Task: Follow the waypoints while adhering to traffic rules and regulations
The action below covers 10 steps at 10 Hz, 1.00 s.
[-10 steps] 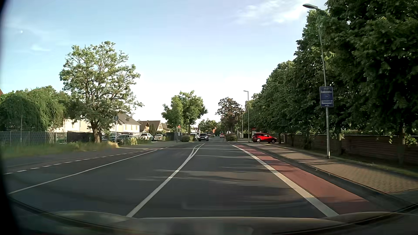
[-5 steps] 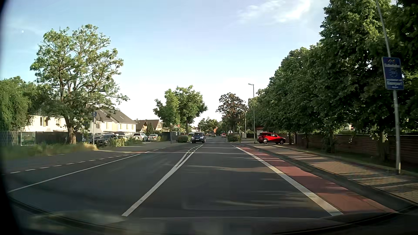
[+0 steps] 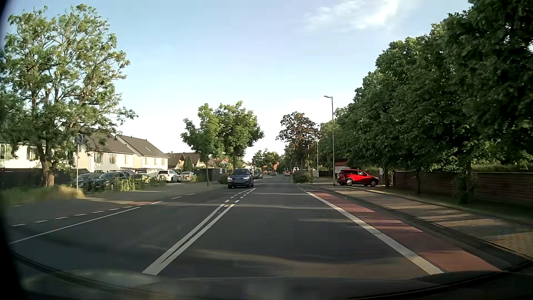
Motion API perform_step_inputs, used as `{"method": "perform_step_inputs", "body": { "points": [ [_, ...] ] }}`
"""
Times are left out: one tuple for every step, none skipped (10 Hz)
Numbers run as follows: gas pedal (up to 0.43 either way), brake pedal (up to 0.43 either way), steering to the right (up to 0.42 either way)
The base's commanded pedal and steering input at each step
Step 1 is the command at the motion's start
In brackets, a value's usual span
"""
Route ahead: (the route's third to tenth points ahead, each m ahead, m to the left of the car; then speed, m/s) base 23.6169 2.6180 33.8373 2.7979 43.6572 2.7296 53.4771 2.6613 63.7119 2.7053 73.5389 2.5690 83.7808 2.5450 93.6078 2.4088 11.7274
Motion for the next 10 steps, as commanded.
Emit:
{"method": "perform_step_inputs", "body": {
  "points": [
    [0.0, 0.03, -0.004],
    [0.0, 0.03, -0.004],
    [0.0, 0.03, -0.004],
    [0.0, 0.03, -0.004],
    [0.0, 0.03, -0.004],
    [0.0, 0.03, -0.004],
    [0.0, 0.03, -0.004],
    [0.0, 0.03, -0.004],
    [0.0, 0.03, -0.004],
    [0.0, 0.03, -0.004]
  ]
}}
